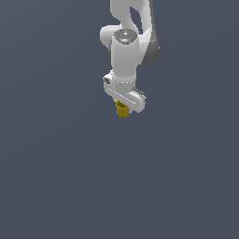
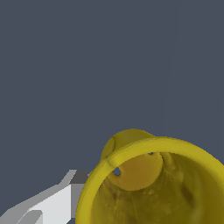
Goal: Pick up the object and move it to a goal position.
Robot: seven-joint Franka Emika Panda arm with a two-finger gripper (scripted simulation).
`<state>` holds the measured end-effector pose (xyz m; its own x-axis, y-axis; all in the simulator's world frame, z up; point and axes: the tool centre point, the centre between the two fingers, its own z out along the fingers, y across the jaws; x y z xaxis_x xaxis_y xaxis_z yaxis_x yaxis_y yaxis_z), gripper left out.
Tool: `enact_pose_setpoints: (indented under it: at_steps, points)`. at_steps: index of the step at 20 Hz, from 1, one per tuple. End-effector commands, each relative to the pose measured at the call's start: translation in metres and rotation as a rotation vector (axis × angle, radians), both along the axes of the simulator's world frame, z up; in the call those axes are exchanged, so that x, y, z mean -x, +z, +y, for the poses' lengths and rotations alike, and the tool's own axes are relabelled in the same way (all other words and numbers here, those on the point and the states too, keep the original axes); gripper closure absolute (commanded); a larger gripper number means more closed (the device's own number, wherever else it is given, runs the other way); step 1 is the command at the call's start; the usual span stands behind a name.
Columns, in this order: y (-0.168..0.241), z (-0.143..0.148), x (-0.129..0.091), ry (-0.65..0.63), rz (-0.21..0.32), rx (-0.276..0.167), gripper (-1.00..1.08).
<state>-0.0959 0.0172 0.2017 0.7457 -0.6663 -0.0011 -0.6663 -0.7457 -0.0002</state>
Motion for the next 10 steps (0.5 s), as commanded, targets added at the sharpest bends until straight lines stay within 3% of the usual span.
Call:
enact_pose_setpoints:
  at_steps: [1,10]
  points:
    - [0.022,0.003,0.01,0.0,-0.001,0.001,1.08]
    - [0.089,0.014,0.041,-0.001,-0.001,0.002,1.08]
